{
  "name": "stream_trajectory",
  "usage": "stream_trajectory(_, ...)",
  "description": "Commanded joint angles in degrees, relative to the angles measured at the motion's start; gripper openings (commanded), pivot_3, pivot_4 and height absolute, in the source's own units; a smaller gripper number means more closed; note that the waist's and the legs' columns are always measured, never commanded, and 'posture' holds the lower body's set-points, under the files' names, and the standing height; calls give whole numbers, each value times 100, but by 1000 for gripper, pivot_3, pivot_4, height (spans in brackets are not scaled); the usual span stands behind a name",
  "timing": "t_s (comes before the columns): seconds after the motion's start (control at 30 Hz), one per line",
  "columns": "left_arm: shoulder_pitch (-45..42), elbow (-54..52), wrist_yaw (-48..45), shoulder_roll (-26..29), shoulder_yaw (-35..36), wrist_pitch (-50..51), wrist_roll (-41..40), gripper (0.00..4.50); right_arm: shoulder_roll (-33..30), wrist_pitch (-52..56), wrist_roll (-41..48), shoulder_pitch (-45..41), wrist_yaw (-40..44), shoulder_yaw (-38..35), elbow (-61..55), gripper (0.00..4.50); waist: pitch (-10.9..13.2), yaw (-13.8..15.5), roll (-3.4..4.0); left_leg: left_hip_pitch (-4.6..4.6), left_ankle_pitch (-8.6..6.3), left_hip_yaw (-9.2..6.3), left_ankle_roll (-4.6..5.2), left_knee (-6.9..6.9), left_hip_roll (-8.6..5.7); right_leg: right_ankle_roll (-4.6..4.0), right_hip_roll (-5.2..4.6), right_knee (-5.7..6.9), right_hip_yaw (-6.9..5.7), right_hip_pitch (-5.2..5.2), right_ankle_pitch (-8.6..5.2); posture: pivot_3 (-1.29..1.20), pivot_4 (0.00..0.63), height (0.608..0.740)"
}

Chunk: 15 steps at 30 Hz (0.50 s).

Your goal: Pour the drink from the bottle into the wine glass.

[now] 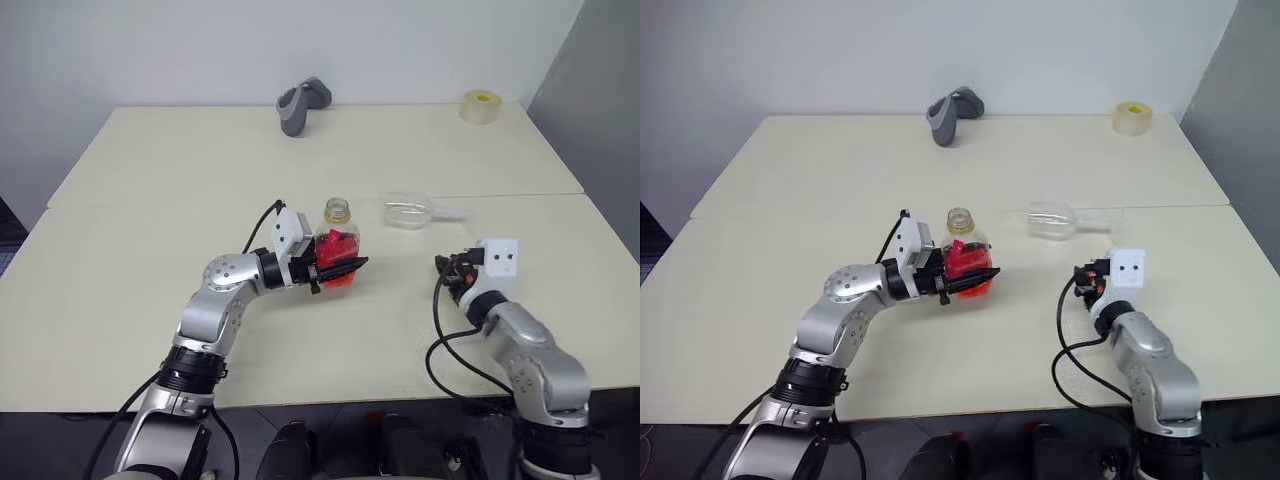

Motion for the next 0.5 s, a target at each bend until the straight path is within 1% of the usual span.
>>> stream_trajectory(0.03, -191, -111, -3, -51, 22, -130, 7, 2220, 45, -163, -80, -103, -90, -57, 59, 1181, 0, 3, 0, 0, 0, 0, 0, 1, -1, 0, -1, 0, 0, 0, 0, 0, 150, 740)
stream_trajectory(0.1, -205, -94, -5, -58, 25, -135, 7, 2220, 49, -60, -65, -123, -108, -103, 125, 1904, 0, 4, 0, 0, 1, 0, -1, 1, -2, 0, -1, -1, 0, 1, 0, 0, 150, 740)
stream_trajectory(0.17, -212, -84, -9, -60, 31, -139, 10, 2220, 20, 9, -62, -123, -110, -126, 138, 2509, 0, 4, 0, 0, 1, -1, -2, 1, -2, 0, -1, -1, -1, 1, 0, 0, 150, 740)
stream_trajectory(0.27, -198, -58, 22, -53, 76, -159, 21, 2220, -178, 189, -48, -59, -39, -185, -4, 3499, 0, 4, 0, 0, 1, 0, -1, 1, -2, 0, 0, -1, 1, 1, 0, 0, 150, 740)
stream_trajectory(0.33, -174, -60, 73, -57, 104, -148, 21, 2220, -236, 265, 51, -53, 31, -241, -156, 4256, 0, 4, 0, 0, 0, 0, -1, 1, -2, 0, 0, -1, 0, 1, 0, 0, 150, 740)
stream_trajectory(0.37, -166, -60, 93, -59, 112, -143, 22, 2220, -298, 310, 93, -64, 90, -242, -243, 4458, 0, 5, 0, 0, 0, 0, -1, 1, -2, 0, 0, -1, 0, 1, 0, 0, 150, 740)
stream_trajectory(0.5, -208, 34, 267, -66, 213, -161, 46, 2220, -573, 683, 376, -163, 347, -291, -691, 4458, 0, 5, 0, 0, -2, 0, 3, 1, -2, 0, 0, -1, 0, 1, 0, 0, 150, 740)
